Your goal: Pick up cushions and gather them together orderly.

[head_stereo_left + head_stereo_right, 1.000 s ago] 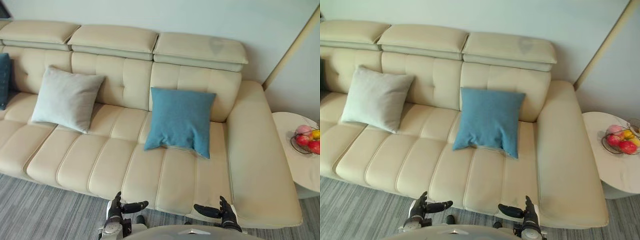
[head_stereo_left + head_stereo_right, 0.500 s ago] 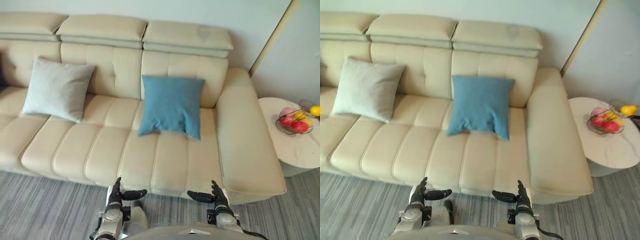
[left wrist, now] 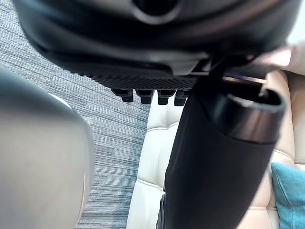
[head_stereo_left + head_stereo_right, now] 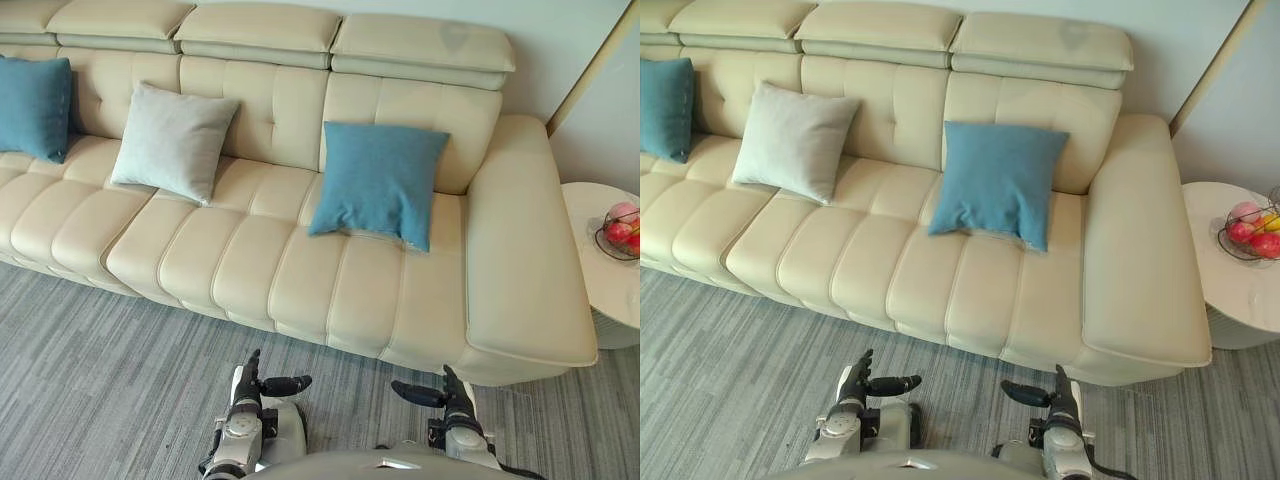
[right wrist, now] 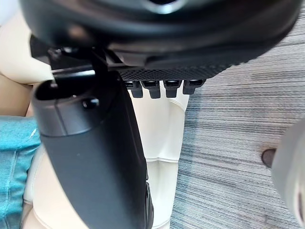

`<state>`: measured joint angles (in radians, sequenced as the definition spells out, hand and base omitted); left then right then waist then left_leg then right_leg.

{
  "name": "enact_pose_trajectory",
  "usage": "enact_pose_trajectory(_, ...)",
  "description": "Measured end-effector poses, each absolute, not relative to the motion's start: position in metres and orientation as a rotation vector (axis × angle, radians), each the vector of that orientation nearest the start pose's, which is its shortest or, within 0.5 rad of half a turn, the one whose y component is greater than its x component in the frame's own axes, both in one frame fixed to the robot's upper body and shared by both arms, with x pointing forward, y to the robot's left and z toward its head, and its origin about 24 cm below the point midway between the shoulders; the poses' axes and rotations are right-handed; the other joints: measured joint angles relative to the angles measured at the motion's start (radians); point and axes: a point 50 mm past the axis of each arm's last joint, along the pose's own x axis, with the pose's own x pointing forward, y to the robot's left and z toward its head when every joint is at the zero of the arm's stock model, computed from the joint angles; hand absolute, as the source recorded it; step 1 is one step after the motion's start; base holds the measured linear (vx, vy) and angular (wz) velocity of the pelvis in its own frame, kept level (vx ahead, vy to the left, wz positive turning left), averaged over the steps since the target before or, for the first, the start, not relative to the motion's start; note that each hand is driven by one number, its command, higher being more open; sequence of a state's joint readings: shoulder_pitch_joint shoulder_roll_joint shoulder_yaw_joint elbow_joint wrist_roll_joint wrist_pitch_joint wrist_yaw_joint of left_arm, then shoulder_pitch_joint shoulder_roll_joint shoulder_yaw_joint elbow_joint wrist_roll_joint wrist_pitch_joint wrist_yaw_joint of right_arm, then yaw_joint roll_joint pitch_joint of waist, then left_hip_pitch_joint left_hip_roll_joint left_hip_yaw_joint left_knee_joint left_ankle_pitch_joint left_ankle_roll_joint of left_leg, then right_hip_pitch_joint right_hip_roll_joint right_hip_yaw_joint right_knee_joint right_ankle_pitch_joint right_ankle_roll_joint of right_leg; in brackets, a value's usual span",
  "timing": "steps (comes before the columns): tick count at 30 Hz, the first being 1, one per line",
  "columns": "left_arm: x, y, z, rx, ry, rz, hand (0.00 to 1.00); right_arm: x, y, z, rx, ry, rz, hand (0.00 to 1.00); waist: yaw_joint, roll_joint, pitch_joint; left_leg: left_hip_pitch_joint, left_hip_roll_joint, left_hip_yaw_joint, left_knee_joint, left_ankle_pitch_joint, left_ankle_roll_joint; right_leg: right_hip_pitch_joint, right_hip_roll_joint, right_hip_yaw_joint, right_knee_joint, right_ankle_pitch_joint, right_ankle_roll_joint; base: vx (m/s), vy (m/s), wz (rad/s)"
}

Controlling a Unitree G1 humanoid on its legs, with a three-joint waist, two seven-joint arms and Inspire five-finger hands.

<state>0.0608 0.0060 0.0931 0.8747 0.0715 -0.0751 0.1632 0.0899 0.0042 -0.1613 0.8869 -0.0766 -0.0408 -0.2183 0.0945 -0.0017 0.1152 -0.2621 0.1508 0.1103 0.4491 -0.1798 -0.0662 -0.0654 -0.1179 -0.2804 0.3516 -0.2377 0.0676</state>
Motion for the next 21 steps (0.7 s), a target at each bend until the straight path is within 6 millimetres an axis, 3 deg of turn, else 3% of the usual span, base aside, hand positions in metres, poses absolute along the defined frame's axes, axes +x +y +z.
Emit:
enact_pose_trajectory(1, 0.141, 0.184, -0.138, 0.111, 0.863, 0.246, 1.00, 0.118, -0.177, -0.148, -0.062, 0.964, -0.328, 1.00, -0.004, -0.025, -0.015, 0.021, -0.031, 0.016, -0.058, 0.027, 0.015, 0.003, -0.022, 0.011, -0.034, 0.013, 0.017, -0.05, 0.152, 0.01)
enact_pose_trajectory(3, 0.136, 0.187, -0.139, 0.118, 0.875, 0.251, 1.00, 0.114, -0.174, -0.150, -0.045, 0.981, -0.325, 1.00, -0.008, -0.031, -0.022, 0.046, -0.056, 0.019, -0.090, 0.038, 0.028, 0.027, -0.036, 0.016, -0.066, 0.034, 0.022, -0.05, 0.149, 0.08)
enact_pose_trajectory(5, 0.129, 0.187, -0.142, 0.118, 0.900, 0.252, 1.00, 0.111, -0.175, -0.152, -0.038, 0.997, -0.330, 1.00, -0.012, -0.022, -0.035, 0.066, -0.081, 0.019, -0.121, 0.047, 0.038, 0.050, -0.048, 0.024, -0.104, 0.057, 0.037, -0.07, 0.150, 0.11)
enact_pose_trajectory(11, 0.114, 0.191, -0.150, 0.099, 0.968, 0.276, 1.00, 0.102, -0.184, -0.157, 0.015, 1.050, -0.403, 1.00, -0.013, -0.005, -0.063, 0.142, -0.110, 0.042, -0.229, 0.094, 0.054, 0.109, -0.042, 0.070, -0.215, 0.108, 0.034, 0.01, 0.020, -0.07)
enact_pose_trajectory(12, 0.107, 0.196, -0.156, 0.078, 1.030, 0.272, 1.00, 0.090, -0.199, -0.163, 0.015, 1.124, -0.427, 1.00, -0.024, -0.008, -0.049, 0.284, -0.124, -0.029, -0.431, 0.189, 0.037, 0.184, -0.004, 0.148, -0.310, 0.143, 0.000, 0.02, -0.006, -0.11)
enact_pose_trajectory(21, 0.107, 0.196, -0.156, 0.077, 1.032, 0.273, 1.00, 0.088, -0.199, -0.164, 0.015, 1.128, -0.427, 1.00, -0.028, -0.009, -0.049, 0.285, -0.124, -0.028, -0.433, 0.189, 0.036, 0.184, -0.003, 0.149, -0.308, 0.143, 0.001, 0.00, 0.000, 0.00)
